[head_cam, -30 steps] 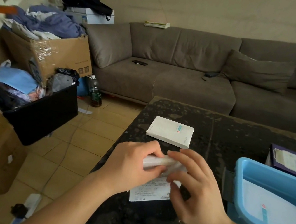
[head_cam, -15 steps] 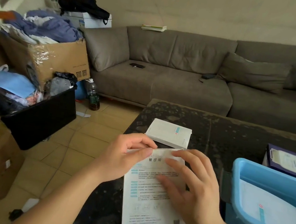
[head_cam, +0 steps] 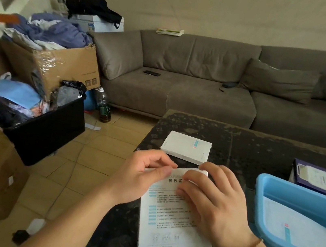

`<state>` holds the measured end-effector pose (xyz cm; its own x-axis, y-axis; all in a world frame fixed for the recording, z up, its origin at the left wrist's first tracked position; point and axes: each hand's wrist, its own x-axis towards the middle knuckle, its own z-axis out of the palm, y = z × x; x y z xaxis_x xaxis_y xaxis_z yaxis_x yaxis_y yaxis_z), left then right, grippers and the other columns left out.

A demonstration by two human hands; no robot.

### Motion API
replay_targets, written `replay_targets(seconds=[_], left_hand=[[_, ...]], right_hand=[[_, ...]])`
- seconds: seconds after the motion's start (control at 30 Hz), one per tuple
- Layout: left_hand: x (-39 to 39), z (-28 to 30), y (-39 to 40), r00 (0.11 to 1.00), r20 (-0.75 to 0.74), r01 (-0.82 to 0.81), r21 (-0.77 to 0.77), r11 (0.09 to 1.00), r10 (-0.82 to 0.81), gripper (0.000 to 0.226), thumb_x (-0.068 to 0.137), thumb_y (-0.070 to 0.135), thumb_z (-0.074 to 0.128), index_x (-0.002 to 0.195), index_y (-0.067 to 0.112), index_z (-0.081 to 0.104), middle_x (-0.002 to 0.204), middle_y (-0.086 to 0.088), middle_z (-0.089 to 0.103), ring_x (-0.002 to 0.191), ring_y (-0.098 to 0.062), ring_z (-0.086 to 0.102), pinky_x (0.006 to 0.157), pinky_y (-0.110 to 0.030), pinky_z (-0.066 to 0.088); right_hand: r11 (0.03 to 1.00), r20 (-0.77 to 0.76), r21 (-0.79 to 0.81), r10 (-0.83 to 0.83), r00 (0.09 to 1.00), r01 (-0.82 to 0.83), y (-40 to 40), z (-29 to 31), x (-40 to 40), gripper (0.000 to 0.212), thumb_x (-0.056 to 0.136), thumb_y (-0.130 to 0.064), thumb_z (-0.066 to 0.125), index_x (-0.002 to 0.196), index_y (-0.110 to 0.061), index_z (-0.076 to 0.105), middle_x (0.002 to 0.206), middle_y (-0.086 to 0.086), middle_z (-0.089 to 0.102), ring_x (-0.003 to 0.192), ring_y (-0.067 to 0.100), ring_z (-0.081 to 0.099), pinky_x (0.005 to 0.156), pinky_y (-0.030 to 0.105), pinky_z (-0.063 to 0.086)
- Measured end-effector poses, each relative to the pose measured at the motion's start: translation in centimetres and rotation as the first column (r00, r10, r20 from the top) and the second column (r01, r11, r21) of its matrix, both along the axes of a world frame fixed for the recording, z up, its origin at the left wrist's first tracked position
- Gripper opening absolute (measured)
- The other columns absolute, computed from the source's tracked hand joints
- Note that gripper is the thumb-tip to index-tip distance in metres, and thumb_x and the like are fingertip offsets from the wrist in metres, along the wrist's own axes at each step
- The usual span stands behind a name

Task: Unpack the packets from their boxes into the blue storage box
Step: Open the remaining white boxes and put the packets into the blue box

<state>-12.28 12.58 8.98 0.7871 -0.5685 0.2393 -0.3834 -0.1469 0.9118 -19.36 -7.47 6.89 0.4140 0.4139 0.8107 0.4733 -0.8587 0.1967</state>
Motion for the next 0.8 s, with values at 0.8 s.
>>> replay_targets(seconds=[0.8], left_hand=[[-0.6, -0.1, -0.6, 0.997, -0.058, -0.036, 0.217, 0.975, 0.050, 0.020, 0.100, 0.022, 0.054, 0.101, 0.019, 0.074, 0.090, 0.008, 0.074, 0.087, -0.012, 0.070, 0.082, -0.031, 0.056]], right_hand=[[0.906, -0.203, -0.420, -0.035, 0.978, -0.055, -1.3, 0.4, -0.3, 0.015, 0.098, -0.019, 0.050, 0.091, -0.013, 0.062, 0.083, 0.004, 0.057, 0.058, 0.021, 0.044, 0.055, 0.035, 0.046]])
